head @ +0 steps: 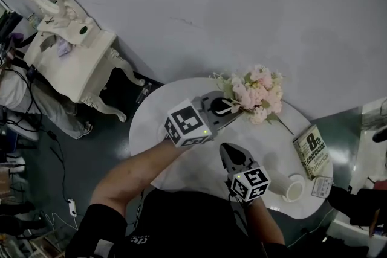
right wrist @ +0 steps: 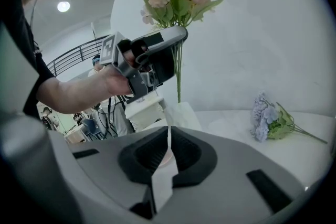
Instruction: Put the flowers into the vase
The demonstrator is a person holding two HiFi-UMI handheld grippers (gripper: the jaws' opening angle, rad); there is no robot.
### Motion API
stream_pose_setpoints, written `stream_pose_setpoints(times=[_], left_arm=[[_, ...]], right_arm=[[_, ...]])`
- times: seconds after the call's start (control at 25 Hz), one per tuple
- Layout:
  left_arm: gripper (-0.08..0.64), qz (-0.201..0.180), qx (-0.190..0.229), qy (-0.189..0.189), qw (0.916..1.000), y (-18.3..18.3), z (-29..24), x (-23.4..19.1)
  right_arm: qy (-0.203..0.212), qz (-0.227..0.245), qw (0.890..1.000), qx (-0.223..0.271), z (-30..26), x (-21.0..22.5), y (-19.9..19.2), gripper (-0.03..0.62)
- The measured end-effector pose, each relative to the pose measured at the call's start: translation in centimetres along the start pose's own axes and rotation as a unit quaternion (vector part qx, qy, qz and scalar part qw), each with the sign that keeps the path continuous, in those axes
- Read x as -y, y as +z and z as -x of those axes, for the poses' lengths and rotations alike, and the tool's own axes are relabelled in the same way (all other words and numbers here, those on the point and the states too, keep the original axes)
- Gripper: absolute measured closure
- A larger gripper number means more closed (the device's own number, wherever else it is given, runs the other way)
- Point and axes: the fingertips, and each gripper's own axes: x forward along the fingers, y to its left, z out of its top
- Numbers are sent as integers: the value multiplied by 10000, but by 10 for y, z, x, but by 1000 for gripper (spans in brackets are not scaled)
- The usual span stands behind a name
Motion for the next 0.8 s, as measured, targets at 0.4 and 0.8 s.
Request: stream_pose_setpoints(times=[0.4, 0.8], left_arm=[[541, 46, -36, -23, 10000, -9, 5, -1], [541, 153, -113, -75, 9998, -22, 5, -2]], right_arm=[[7, 18, 10000, -43, -3, -3, -1, 566], [8, -21, 10000, -65, -2, -2, -4, 566]])
